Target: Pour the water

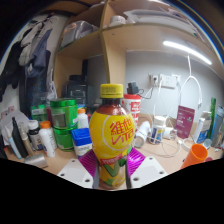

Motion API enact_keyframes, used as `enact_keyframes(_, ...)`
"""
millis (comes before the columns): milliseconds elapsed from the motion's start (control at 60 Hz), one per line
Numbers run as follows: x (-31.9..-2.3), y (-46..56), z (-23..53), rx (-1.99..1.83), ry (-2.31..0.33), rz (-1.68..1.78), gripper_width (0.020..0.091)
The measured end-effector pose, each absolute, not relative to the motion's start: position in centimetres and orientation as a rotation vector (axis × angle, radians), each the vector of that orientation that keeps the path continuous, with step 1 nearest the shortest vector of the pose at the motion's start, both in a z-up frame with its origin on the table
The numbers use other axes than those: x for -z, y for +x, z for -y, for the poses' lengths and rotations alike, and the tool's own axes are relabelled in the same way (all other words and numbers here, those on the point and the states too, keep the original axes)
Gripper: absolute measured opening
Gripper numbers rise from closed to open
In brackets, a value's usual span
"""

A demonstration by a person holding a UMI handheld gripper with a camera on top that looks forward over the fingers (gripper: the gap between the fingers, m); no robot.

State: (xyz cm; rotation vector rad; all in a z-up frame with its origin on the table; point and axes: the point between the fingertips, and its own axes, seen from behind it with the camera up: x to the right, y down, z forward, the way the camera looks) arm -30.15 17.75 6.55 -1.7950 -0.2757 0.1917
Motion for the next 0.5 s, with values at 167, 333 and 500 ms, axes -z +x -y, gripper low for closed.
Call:
enact_keyframes(167,-6.2,-29.9,-17.8,-0.340,-1.929,0.176,0.0293)
enact_keyframes(333,-12.6,-27.1,-17.9,-0.753,-1.905,-0.226,0.0291)
enact_keyframes(500,-16.7,-23.2,-18.1,-1.403,-1.731,-0.887,0.0288)
